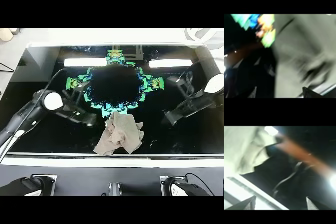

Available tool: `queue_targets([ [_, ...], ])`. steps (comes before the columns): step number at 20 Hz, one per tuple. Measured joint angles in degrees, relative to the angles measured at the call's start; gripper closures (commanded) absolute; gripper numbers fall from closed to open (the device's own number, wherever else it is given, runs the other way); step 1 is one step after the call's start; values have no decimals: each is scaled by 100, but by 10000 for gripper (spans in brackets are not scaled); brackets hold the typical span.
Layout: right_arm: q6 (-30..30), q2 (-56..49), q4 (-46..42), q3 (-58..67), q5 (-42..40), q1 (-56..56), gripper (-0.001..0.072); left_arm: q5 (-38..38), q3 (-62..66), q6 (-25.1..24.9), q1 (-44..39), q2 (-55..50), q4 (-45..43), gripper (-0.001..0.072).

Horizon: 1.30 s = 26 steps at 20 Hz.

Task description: Fold the shirts.

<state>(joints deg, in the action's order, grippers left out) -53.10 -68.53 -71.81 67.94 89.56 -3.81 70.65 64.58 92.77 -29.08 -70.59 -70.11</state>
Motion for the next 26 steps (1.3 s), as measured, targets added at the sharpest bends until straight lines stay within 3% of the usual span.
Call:
queue_targets([
  [2,114,-24,258,-592,-221,-2,42,-31,-791,0,96,289,125,-2],
  [6,201,-39,592,-1554,-726,0,43,-903,-2092,31,-7,352,868,-2],
  [14,240,-42,809,-2192,-1001,-2,42,-2194,-2597,-114,-758,-369,2249,1],
  [15,240,-42,822,-2208,-1008,-2,42,-2369,-2603,-151,-852,-431,2424,84],
  [17,240,-42,835,-2234,-1038,-2,40,-2660,-2629,-199,-988,-511,2518,404],
  [18,238,-44,841,-2267,-1078,-2,37,-2785,-2638,-212,-1025,-542,2524,512],
  [19,240,-42,868,-2319,-1117,-2,37,-2896,-2647,-210,-1058,-566,2544,666],
  [26,883,-42,2234,-3097,-1637,-2,13,-3101,-2640,-190,-1121,-518,2643,675],
])
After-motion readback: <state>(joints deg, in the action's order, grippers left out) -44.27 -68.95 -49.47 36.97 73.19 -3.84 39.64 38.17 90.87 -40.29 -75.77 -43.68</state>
